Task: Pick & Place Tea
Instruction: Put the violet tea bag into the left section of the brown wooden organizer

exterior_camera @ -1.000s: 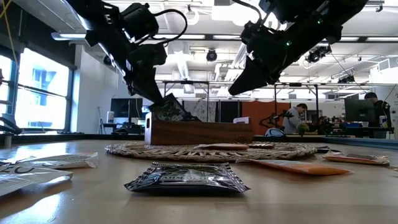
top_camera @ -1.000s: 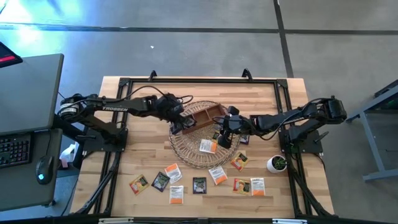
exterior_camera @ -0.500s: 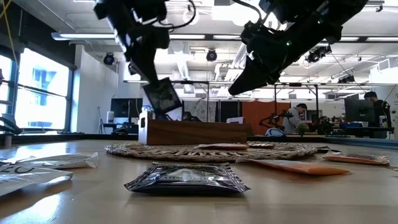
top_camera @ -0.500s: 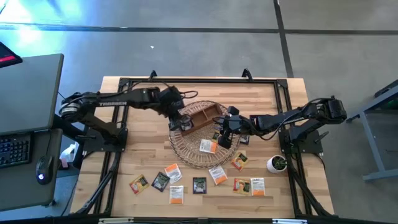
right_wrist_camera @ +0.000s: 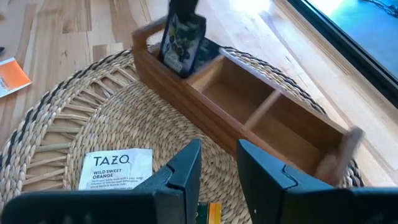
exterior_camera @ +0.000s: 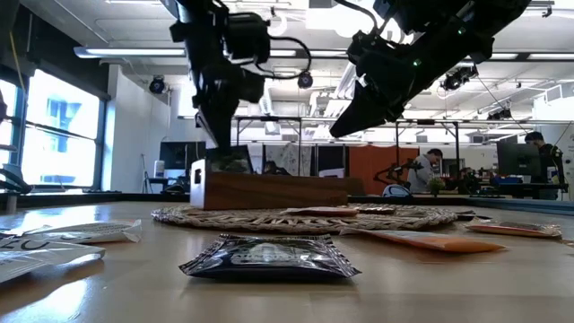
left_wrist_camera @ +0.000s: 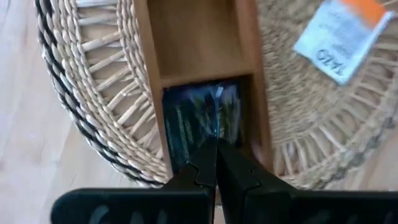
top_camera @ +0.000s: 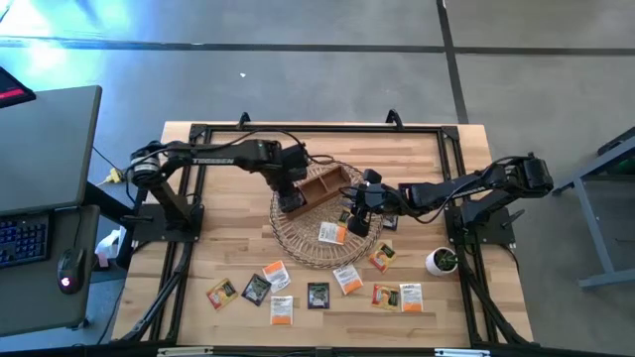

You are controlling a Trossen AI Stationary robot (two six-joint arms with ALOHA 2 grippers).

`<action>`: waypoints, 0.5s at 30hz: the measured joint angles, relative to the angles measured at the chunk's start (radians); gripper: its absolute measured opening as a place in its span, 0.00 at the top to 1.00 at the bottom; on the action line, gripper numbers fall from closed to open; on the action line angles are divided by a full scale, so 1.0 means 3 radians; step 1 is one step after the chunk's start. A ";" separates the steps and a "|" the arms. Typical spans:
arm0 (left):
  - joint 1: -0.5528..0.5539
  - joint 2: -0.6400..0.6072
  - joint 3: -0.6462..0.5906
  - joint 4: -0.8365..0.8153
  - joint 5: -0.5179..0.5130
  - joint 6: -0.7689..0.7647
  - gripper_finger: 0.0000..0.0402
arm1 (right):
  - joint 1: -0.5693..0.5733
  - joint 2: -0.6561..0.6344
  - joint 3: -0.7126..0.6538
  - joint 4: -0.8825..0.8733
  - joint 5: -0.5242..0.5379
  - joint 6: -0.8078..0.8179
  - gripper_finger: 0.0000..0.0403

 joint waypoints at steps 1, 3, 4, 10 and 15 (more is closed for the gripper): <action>0.0000 0.0029 0.0007 -0.0010 -0.0020 0.0001 1.00 | 0.0001 0.0000 0.0000 0.0000 0.0000 0.0000 0.75; 0.0000 0.0057 0.0041 0.0039 -0.0020 0.0029 1.00 | 0.0000 0.0000 0.0000 0.0000 0.0000 0.0000 0.75; 0.0000 0.0065 0.0056 0.0085 -0.0019 0.0069 1.00 | 0.0001 0.0000 0.0000 -0.0001 0.0000 0.0000 0.75; 0.0000 0.0073 0.0061 0.0086 -0.0271 0.0189 0.92 | 0.0001 0.0000 0.0000 -0.0002 0.0000 0.0000 0.75; 0.0000 0.0073 0.0061 0.0087 -0.0455 0.0189 0.80 | 0.0000 0.0000 0.0000 -0.0002 0.0000 0.0000 0.75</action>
